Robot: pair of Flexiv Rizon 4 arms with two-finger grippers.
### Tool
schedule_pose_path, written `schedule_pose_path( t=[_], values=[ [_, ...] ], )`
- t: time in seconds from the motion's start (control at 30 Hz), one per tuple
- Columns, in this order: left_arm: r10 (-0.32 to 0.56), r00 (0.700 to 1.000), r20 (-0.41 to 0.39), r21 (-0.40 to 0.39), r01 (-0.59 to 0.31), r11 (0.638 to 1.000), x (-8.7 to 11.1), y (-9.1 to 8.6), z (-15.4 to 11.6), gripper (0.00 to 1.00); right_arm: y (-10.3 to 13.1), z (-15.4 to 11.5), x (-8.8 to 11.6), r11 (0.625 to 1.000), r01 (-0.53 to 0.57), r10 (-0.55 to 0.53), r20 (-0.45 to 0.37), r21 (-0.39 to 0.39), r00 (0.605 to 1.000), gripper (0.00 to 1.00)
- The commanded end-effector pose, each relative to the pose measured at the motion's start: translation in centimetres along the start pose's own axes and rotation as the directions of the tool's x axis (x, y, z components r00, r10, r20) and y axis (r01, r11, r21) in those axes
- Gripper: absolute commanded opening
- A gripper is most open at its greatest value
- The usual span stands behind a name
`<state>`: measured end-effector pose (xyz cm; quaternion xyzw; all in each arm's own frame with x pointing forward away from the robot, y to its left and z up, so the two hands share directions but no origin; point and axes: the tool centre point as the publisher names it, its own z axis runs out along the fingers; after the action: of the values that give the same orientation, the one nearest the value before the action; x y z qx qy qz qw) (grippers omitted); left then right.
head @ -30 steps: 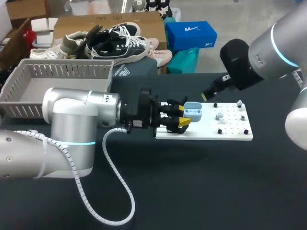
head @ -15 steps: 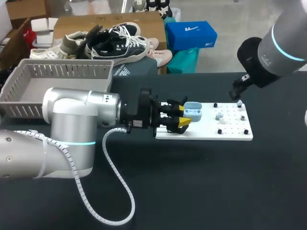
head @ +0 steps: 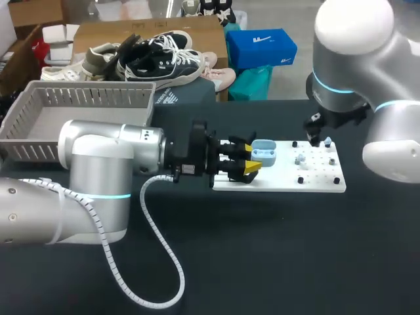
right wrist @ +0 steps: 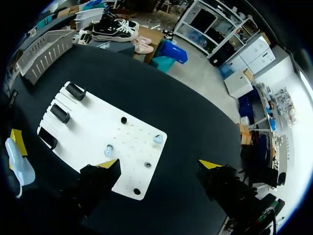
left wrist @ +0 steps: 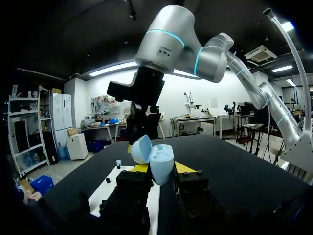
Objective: Pick up each earbud case from the left stands, insert the matching earbuds, close the lid, and place the case in the box.
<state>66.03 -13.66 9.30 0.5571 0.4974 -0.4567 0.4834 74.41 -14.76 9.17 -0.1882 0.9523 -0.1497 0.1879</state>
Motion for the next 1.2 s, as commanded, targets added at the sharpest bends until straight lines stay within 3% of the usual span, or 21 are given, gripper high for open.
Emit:
schedule_pose_path(
  t=[0.03,0.1,0.17,0.23,0.47,0.5,0.53,1.2],
  values=[
    [0.002,1.0,0.002,-0.005,-0.002,1.0,0.0,-0.1,0.0,0.0,0.6,1.5,-1.1,1.0,-0.009,0.01,-0.059,0.02,0.998,0.93],
    [0.002,1.0,0.002,-0.005,-0.002,1.0,0.0,-0.1,0.0,0.0,0.6,2.0,-1.2,1.0,-0.013,0.014,-0.071,0.019,0.997,0.85],
    [0.002,1.0,0.002,-0.005,-0.002,1.0,0.0,-0.1,0.0,0.0,0.6,2.4,-1.2,1.0,-0.02,0.02,-0.083,0.008,0.996,0.83],
    [0.002,1.0,0.002,-0.005,-0.002,1.0,0.0,-0.1,0.0,0.0,0.7,2.7,-1.3,1.0,-0.022,0.023,-0.091,0.007,0.996,0.72],
    [0.002,1.0,0.002,-0.005,-0.002,1.0,0.0,-0.1,0.0,0.0,0.8,4.0,-1.3,0.999,-0.041,0.042,-0.141,0.012,0.989,0.62],
    [0.002,1.0,0.002,-0.005,-0.002,1.0,0.0,-0.1,0.0,0.0,0.8,4.1,-1.3,0.999,-0.046,0.047,-0.143,0.011,0.989,0.51],
    [0.002,1.0,0.002,-0.005,-0.002,1.0,0.0,-0.1,0.0,0.0,0.9,4.2,-1.2,0.999,-0.05,0.052,-0.153,0.013,0.987,0.48],
    [0.002,1.0,0.002,-0.005,-0.002,1.0,0.0,-0.1,0.0,0.0,0.5,6.5,-1.6,0.996,-0.087,0.092,-0.208,0.03,0.974,0.46]
  ],
)
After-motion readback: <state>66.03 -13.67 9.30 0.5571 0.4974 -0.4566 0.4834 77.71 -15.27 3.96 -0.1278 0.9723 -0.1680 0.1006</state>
